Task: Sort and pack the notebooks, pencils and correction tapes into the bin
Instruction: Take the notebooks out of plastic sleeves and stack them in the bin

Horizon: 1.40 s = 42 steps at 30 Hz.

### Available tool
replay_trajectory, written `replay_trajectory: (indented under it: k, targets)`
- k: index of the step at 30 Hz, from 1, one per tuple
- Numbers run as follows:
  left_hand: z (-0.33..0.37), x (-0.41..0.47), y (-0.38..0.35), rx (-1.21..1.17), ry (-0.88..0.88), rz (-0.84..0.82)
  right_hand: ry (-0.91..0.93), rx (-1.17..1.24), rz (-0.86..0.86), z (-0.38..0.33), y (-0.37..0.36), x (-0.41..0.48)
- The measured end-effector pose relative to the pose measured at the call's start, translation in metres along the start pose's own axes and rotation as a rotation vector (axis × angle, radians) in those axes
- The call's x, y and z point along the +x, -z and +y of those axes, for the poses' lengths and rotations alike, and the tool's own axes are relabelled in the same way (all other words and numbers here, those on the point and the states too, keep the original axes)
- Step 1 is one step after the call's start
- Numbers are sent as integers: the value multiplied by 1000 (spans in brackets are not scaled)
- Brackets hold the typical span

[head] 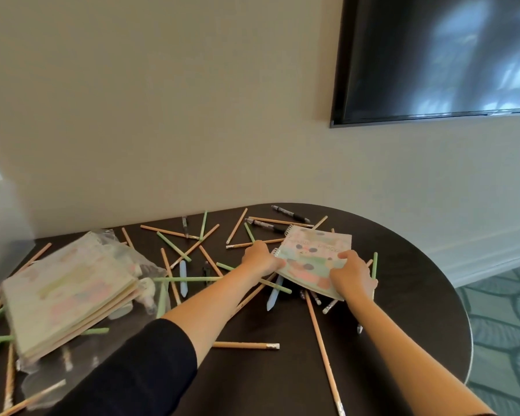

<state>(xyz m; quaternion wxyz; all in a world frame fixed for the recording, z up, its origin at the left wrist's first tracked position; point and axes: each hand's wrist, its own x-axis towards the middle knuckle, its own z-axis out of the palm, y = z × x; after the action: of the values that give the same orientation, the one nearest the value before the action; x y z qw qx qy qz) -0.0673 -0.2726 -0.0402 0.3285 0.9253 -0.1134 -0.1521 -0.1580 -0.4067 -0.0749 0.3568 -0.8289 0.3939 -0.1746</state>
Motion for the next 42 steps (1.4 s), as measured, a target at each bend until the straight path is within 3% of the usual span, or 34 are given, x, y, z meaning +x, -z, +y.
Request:
replay_trajectory:
  k: [5, 11, 14, 19, 21, 25, 30, 36, 38, 42]
  targets:
    - [2, -7, 14, -414, -8, 29, 43, 183, 72, -11, 4, -6]
    - [-5, -36, 56, -800, -205, 231, 32, 694, 83, -53, 15, -29]
    - [-16, -52, 86, -940, -268, 295, -44, 936, -53, -76, 22, -44]
    - [-57, -76, 142, -1128, -251, 258, -153, 1256, -411, -99, 19, -77]
    - [-67, -80, 150, -1177, -193, 288, -81, 1200, -473, -103, 13, -84]
    - [-94, -99, 161, -1225, -84, 412, -51, 1156, -409, -130, -8, -115]
    - [-118, -129, 162, -1053, -157, 313, -99, 1334, -470, -158, -30, -145]
    - [-155, -143, 195, -1017, -135, 364, -1, 1238, -655, -155, -23, -158]
    - [-165, -145, 203, -952, -158, 361, 32, 1153, -670, -148, -18, -155]
    - [-174, -146, 216, -744, -163, 277, 202, 732, -715, -144, -14, -153]
